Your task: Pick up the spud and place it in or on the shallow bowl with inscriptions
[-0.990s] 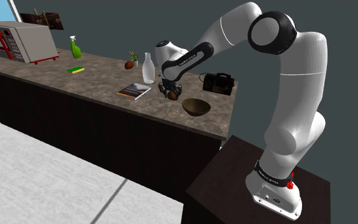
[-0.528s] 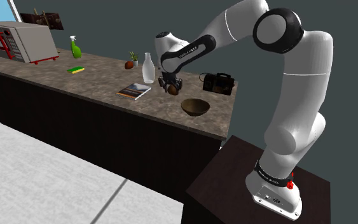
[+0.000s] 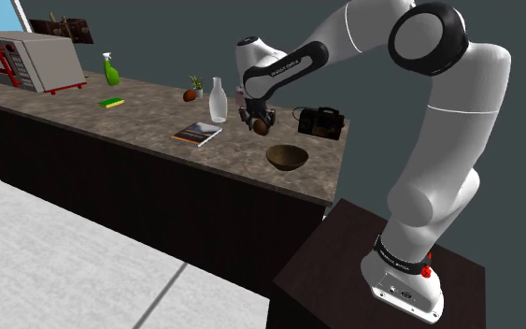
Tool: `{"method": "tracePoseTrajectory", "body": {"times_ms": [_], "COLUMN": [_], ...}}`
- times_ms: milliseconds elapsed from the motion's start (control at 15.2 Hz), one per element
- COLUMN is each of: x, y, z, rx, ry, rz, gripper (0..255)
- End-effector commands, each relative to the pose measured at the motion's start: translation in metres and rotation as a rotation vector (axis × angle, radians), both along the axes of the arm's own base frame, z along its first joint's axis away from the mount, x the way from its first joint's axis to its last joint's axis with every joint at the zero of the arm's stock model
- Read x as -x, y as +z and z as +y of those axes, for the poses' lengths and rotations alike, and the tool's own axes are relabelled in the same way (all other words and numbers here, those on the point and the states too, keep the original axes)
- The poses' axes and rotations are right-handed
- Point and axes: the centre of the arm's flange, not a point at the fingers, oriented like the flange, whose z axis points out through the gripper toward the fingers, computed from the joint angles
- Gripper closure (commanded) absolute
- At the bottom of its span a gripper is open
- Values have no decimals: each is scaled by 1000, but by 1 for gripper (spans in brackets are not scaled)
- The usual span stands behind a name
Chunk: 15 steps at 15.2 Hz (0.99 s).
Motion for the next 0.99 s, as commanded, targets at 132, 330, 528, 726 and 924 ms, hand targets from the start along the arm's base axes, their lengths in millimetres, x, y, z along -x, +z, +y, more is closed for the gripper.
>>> {"method": "tracePoseTrajectory", "body": {"times_ms": [132,330,528,726,924], "x": [47,83,114,114,114], "y": [0,0,-1,-17,-33], "z": [-21,-37,-51,-51,-51], "rx": [0,0,0,0,0], "ry": [0,0,0,0,0], "rz": [0,0,0,0,0], "gripper": [255,255,255,255,255]}}
